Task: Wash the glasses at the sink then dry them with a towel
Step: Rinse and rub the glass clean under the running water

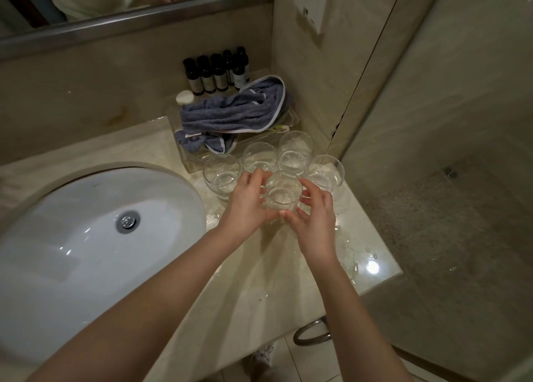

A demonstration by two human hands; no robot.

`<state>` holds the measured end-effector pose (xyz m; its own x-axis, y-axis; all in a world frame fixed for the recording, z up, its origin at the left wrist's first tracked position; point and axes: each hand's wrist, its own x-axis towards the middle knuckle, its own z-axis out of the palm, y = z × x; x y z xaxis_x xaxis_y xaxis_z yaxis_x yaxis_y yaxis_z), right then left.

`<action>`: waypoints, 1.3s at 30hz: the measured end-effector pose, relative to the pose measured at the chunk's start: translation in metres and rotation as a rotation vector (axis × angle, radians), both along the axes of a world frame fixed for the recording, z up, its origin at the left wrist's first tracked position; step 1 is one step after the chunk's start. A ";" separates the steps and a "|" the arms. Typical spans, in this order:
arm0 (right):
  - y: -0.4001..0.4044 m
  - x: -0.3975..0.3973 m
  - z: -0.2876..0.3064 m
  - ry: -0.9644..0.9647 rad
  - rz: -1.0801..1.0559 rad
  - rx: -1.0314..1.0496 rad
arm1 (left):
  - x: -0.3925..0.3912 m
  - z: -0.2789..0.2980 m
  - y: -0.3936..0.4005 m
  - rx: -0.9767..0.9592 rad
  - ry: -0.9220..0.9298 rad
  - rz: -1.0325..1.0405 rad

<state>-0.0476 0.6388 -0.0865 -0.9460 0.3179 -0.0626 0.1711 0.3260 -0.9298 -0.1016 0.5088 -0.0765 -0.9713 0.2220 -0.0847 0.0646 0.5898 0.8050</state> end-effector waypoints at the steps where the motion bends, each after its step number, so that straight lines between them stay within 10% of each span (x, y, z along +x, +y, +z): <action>1: 0.000 0.000 0.001 -0.002 0.000 0.004 | 0.000 0.000 0.000 -0.006 -0.001 -0.003; 7: 0.007 -0.006 0.015 -0.076 0.068 0.210 | -0.002 0.006 -0.001 -0.103 0.000 -0.074; 14: -0.006 -0.010 0.056 -0.236 0.298 0.913 | -0.004 0.036 -0.034 -0.422 -0.064 -0.246; 19: -0.080 -0.019 0.083 -0.265 0.754 0.958 | 0.005 0.067 -0.116 -0.700 -0.257 -0.386; 39: -0.546 0.052 0.088 0.130 1.609 0.964 | 0.227 0.090 -0.565 -0.698 -0.455 0.440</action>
<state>0.0045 0.0930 0.0011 -0.3211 -0.8840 -0.3398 -0.8375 0.4326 -0.3338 0.1252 -0.0558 0.0137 -0.7968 -0.4008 -0.4523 -0.5123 0.8449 0.1539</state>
